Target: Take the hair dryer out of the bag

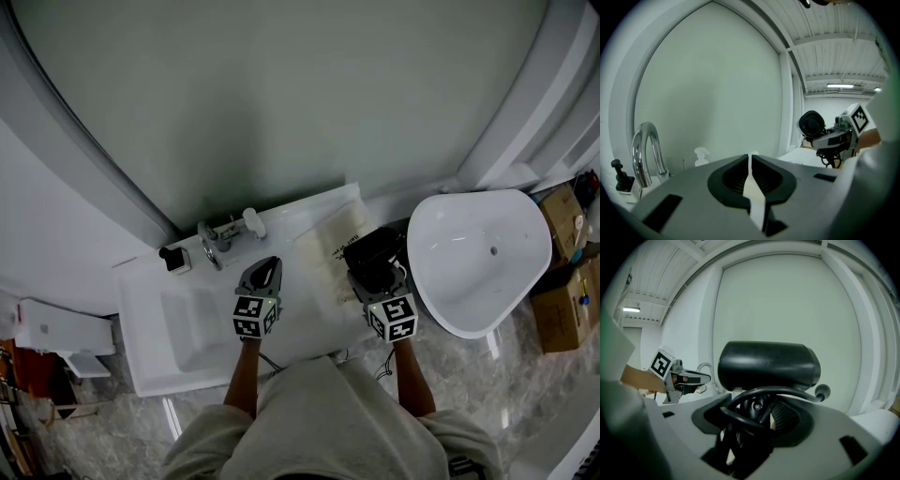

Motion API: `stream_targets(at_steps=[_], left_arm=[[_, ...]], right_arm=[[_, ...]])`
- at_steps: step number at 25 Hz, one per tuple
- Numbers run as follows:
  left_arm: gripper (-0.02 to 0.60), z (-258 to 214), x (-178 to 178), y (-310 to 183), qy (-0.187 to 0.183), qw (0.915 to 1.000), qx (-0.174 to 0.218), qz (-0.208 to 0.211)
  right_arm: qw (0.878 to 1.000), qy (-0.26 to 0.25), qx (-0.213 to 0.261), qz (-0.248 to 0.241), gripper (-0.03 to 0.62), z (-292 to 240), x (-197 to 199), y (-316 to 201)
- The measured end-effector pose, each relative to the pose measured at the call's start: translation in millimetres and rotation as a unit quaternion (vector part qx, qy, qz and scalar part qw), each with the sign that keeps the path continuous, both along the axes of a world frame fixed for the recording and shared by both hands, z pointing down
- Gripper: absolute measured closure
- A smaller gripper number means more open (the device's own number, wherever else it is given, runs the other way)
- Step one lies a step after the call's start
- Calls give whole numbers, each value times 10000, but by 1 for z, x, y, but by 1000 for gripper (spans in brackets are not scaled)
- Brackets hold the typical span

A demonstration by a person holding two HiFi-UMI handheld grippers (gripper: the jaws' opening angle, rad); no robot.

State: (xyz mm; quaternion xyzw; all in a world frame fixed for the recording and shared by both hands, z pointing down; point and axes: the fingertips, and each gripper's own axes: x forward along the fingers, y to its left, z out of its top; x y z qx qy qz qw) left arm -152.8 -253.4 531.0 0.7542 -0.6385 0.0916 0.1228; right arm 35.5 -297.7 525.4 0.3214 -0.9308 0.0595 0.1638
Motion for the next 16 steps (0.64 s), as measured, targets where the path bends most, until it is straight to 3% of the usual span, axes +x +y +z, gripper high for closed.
stream_targets(at_steps=[16], left_arm=[[557, 3, 18, -4, 17, 9999, -18, 169]], right_arm=[[10000, -5, -2, 78, 329, 2, 7, 1]])
